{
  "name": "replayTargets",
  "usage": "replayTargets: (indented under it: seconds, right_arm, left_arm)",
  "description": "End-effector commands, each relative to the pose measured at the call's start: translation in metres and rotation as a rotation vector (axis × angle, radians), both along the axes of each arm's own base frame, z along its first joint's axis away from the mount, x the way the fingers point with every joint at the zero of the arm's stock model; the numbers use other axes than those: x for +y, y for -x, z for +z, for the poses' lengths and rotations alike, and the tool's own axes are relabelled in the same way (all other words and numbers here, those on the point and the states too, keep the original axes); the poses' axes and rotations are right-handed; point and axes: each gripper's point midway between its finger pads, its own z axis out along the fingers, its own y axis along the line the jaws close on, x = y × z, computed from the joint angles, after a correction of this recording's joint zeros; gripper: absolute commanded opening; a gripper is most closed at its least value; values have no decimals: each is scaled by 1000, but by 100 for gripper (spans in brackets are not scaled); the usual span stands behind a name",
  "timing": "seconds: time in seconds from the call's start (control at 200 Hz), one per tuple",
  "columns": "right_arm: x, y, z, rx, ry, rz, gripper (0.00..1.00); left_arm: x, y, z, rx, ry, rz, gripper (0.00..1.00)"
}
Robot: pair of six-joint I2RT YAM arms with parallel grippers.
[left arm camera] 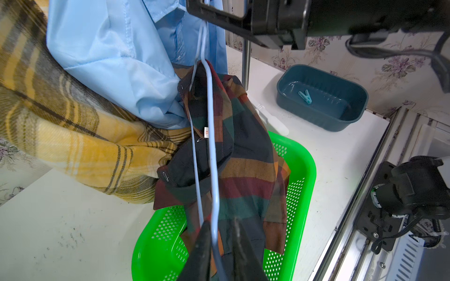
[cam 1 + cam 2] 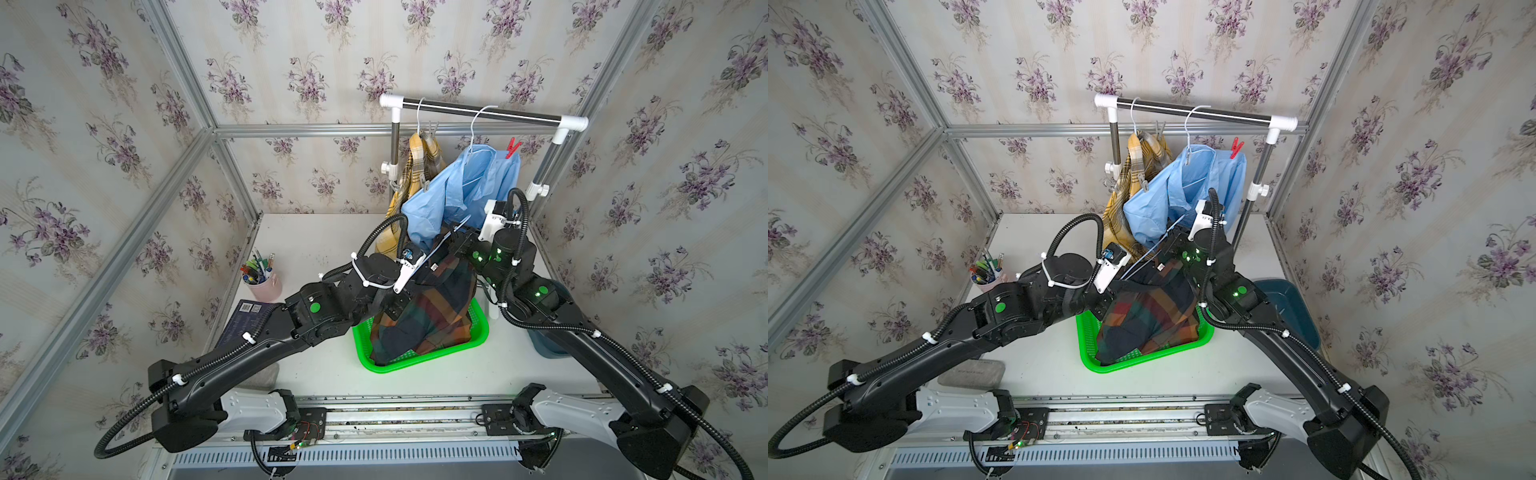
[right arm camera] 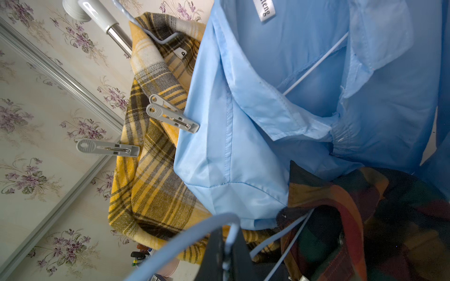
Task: Remove the clothespins securing long-sleeve shirts to the hanger
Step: Remove the long-sleeve shirt from the hanger.
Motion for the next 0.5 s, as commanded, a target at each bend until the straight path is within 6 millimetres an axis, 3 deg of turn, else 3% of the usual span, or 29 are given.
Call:
replayTargets:
  seconds: [0.0, 0.045, 0.115, 0.155, 0.27, 0.305, 0.37, 0.445, 0.495]
  right_arm:
    - [8, 6, 16, -36, -47, 44, 0]
    - [9, 8, 20, -48, -51, 58, 0]
    - [13, 11, 23, -59, -47, 83, 3]
    - [13, 13, 23, -64, -37, 89, 15]
    - [-1, 12, 19, -55, 54, 34, 65]
    - [-11, 10, 17, -47, 92, -5, 77]
    - [-32, 1, 9, -7, 125, -31, 87]
    - [-81, -25, -21, 117, 99, -78, 99]
    - [-105, -37, -47, 190, 86, -107, 100]
  left_arm:
    - [1, -1, 1, -12, -3, -5, 5]
    - [3, -1, 2, -19, -5, 2, 0]
    - [10, -2, 5, -36, -5, 30, 0]
    - [17, -3, 6, -45, -6, 50, 0]
    - [41, -2, 9, -39, 23, 89, 0]
    - [50, 1, 11, -36, 42, 92, 0]
    - [68, 6, 15, -37, 65, 111, 0]
    - [91, 13, 16, -29, 64, 131, 0]
    - [102, 20, 17, -24, 75, 131, 0]
